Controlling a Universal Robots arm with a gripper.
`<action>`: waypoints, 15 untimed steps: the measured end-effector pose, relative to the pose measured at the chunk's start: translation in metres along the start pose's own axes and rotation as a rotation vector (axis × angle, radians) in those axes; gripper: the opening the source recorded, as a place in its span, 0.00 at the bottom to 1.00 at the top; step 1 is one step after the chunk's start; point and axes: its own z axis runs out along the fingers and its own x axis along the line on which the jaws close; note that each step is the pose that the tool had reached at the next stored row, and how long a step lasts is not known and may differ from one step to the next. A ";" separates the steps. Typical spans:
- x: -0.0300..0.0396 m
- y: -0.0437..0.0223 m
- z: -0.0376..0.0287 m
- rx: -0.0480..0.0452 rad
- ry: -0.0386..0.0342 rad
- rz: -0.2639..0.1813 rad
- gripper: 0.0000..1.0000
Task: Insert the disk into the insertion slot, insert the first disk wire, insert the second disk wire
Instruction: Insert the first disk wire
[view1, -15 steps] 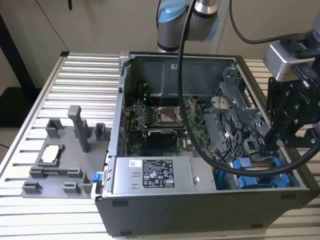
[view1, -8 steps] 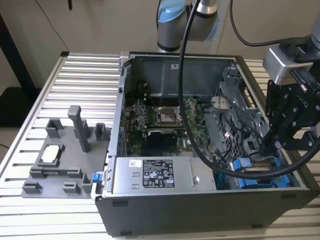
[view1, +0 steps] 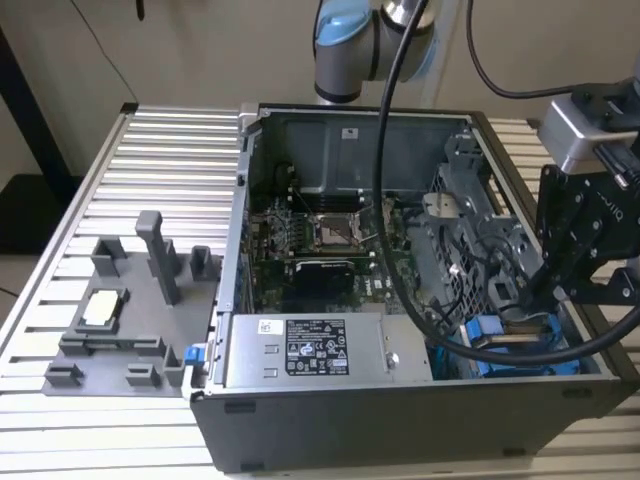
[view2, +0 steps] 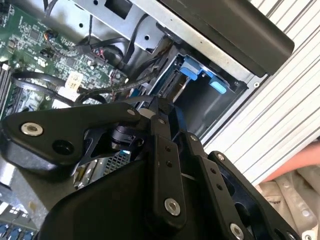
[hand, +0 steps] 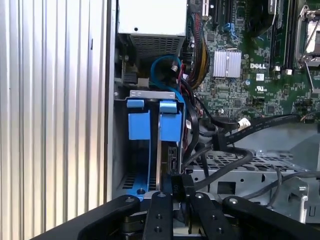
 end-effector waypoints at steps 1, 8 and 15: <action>0.0001 -0.0015 0.0008 -0.0031 0.0000 0.000 0.19; 0.0005 -0.0113 0.0055 -0.0204 -0.0011 0.003 0.19; 0.0007 -0.0144 0.0109 -0.0472 -0.0020 0.015 0.19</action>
